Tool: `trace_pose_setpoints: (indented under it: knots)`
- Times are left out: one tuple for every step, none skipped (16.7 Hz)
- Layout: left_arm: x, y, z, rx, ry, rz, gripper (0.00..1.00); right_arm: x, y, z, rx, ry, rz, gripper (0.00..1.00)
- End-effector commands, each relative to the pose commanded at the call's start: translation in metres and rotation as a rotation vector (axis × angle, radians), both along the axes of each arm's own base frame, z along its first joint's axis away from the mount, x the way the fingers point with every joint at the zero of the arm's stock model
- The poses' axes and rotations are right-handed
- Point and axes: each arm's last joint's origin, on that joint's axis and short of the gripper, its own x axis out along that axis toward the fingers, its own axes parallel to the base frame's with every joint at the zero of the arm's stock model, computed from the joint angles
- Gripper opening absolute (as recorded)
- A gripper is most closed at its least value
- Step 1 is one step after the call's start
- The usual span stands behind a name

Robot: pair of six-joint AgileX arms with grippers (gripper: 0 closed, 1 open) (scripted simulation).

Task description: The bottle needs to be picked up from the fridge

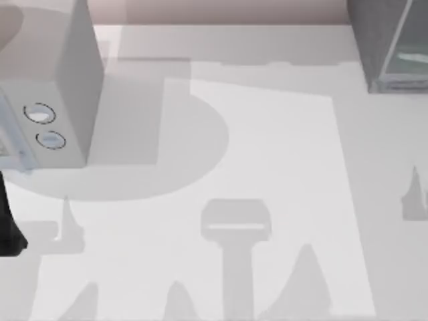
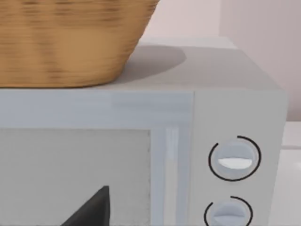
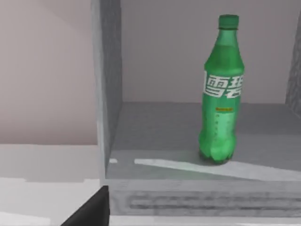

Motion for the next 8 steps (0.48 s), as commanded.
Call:
trace_pose_setpoints:
  knots:
    - [0.000, 0.000, 0.000, 0.000, 0.000, 0.000, 1.00, 0.008, -0.005, -0.003, 0.002, 0.010, 0.000, 1.00]
    - [0.000, 0.000, 0.000, 0.000, 0.000, 0.000, 1.00, 0.015, -0.011, -0.006, 0.005, 0.020, 0.000, 1.00]
    - [0.000, 0.000, 0.000, 0.000, 0.000, 0.000, 1.00, 0.022, -0.017, -0.011, 0.009, 0.031, 0.000, 1.00]
    - [0.000, 0.000, 0.000, 0.000, 0.000, 0.000, 1.00, 0.028, -0.023, -0.016, 0.013, 0.040, 0.000, 1.00]
    - [0.000, 0.000, 0.000, 0.000, 0.000, 0.000, 1.00, 0.033, -0.029, -0.022, 0.016, 0.046, 0.001, 1.00]
    - [0.000, 0.000, 0.000, 0.000, 0.000, 0.000, 1.00, 0.037, -0.035, -0.027, 0.019, 0.050, 0.002, 1.00]
    - [0.000, 0.000, 0.000, 0.000, 0.000, 0.000, 1.00, 0.041, -0.041, -0.033, 0.022, 0.052, 0.003, 1.00]
    - [0.000, 0.000, 0.000, 0.000, 0.000, 0.000, 1.00, 0.044, -0.047, -0.038, 0.023, 0.051, 0.004, 1.00]
